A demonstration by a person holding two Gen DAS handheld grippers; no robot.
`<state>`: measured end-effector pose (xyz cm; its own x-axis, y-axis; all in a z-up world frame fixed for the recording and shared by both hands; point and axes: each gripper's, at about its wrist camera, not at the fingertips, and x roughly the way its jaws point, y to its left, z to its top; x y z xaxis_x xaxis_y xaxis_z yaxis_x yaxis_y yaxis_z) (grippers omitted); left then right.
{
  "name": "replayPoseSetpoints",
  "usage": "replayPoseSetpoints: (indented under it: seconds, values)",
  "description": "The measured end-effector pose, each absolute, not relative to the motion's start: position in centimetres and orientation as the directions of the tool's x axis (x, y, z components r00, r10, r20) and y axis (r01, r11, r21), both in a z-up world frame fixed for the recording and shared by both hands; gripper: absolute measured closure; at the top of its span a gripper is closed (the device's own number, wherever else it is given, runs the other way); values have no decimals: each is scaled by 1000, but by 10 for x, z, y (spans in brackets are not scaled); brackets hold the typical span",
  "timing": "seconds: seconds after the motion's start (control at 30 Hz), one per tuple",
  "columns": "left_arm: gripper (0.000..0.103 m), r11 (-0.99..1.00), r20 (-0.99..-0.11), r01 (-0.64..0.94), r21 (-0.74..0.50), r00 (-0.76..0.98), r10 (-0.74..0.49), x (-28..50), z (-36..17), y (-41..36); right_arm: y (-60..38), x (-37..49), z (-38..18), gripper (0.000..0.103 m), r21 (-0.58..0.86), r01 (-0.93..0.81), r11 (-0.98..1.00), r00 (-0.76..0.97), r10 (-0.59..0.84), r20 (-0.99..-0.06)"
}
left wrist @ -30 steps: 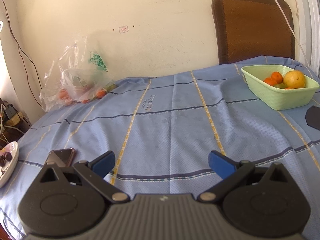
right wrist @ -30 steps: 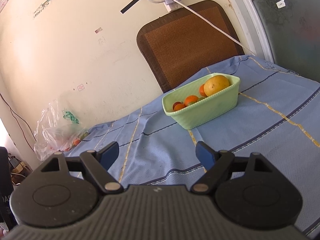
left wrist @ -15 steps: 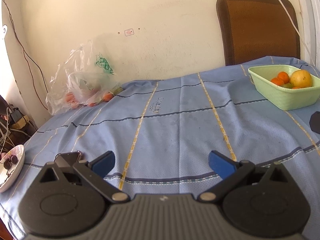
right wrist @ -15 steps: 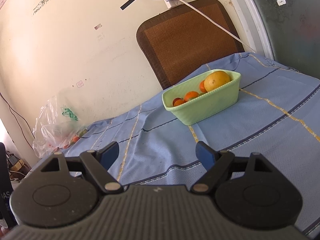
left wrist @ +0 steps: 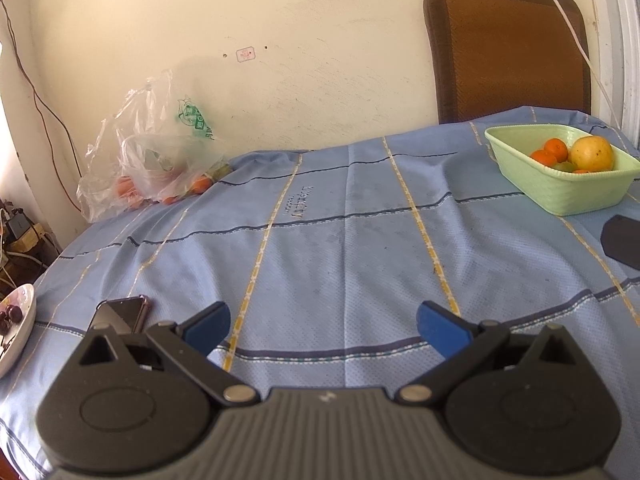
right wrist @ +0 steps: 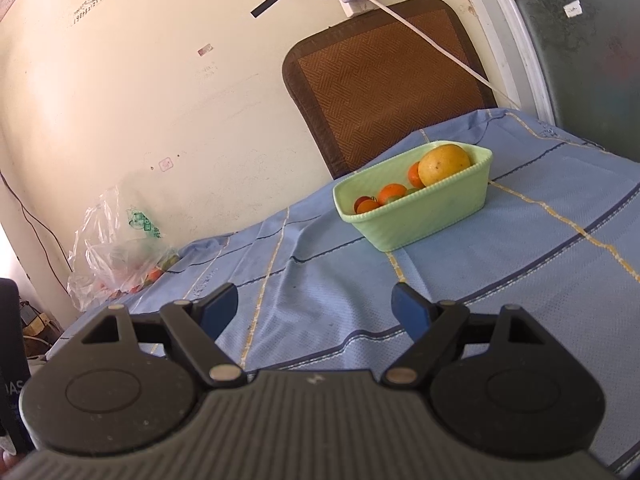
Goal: Organize fruits
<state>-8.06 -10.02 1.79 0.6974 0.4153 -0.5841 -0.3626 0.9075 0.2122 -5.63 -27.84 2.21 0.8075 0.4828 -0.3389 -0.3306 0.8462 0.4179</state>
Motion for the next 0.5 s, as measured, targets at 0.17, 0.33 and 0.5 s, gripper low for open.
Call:
replayPoseSetpoints:
  seconds: [0.17,0.33,0.5]
  values:
    - [0,914,-593,-350,205,699,400,-80,16,-102,-277,-56,21,17,409,-331,850,810,479,-339]
    - [0,923,-609,-337,185,698,377,-79,15,-102,-279,-52,18,19,418,-313,853,803,473,-362]
    - [0,926,-616,-338,168,697,366,-80,16,-100,-278,-55,20,25,416,-311,855,807,468,-359]
